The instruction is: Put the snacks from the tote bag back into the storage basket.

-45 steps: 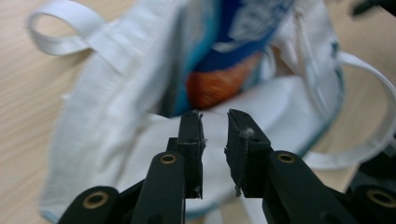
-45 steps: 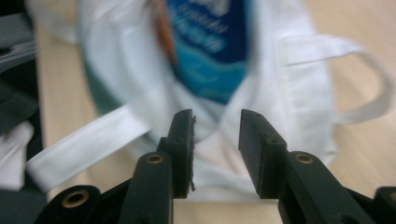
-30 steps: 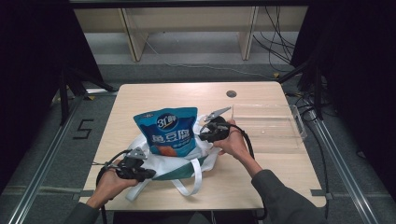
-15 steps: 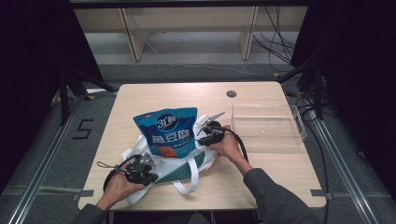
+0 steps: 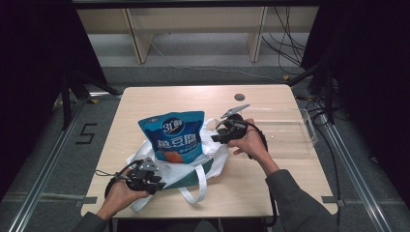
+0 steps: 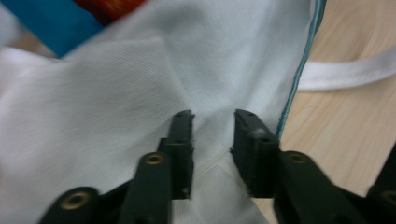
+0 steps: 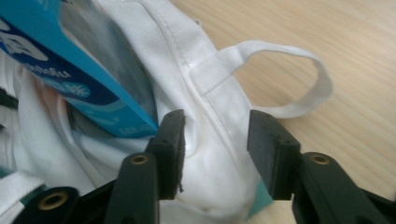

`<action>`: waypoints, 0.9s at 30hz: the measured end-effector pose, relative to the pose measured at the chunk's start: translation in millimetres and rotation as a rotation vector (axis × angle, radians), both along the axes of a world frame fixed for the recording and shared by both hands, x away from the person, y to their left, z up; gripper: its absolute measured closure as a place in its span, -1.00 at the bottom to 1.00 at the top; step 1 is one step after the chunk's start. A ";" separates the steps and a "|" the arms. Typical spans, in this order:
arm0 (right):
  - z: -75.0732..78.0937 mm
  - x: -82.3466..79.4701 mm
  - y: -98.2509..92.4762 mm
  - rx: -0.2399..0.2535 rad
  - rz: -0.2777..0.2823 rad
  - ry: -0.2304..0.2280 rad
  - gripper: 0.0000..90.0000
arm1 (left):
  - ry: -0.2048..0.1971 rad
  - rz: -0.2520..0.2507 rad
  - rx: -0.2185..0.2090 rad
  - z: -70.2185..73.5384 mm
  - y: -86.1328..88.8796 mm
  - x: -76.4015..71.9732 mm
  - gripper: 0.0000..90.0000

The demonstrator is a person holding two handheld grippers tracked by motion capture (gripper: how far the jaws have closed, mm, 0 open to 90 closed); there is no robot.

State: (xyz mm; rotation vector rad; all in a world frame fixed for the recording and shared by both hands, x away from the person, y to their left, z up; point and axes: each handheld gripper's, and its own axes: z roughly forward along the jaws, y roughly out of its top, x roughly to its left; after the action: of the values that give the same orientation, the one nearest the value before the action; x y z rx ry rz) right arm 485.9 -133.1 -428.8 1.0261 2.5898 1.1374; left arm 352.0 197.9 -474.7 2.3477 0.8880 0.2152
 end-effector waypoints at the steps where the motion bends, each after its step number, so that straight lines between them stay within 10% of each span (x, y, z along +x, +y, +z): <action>1: 3.2 -1.7 -2.7 -0.015 -0.015 -0.008 0.19 | -0.003 0.005 -0.029 1.1 1.7 -0.9 0.31; 11: 21.5 -19.8 -18.0 -0.038 -0.010 -0.010 -0.19 | -0.069 0.093 -0.164 22.8 12.0 -15.1 -0.62; 27: 44.1 -39.1 -18.9 -0.107 0.089 -0.079 -0.33 | -0.108 0.132 -0.107 26.7 19.2 -40.4 -0.61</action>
State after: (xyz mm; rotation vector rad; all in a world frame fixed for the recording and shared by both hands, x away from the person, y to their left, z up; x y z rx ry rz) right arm 446.9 -152.0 -384.7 0.8347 2.6255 1.0227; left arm 311.6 217.1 -448.0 2.1602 0.9781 0.3377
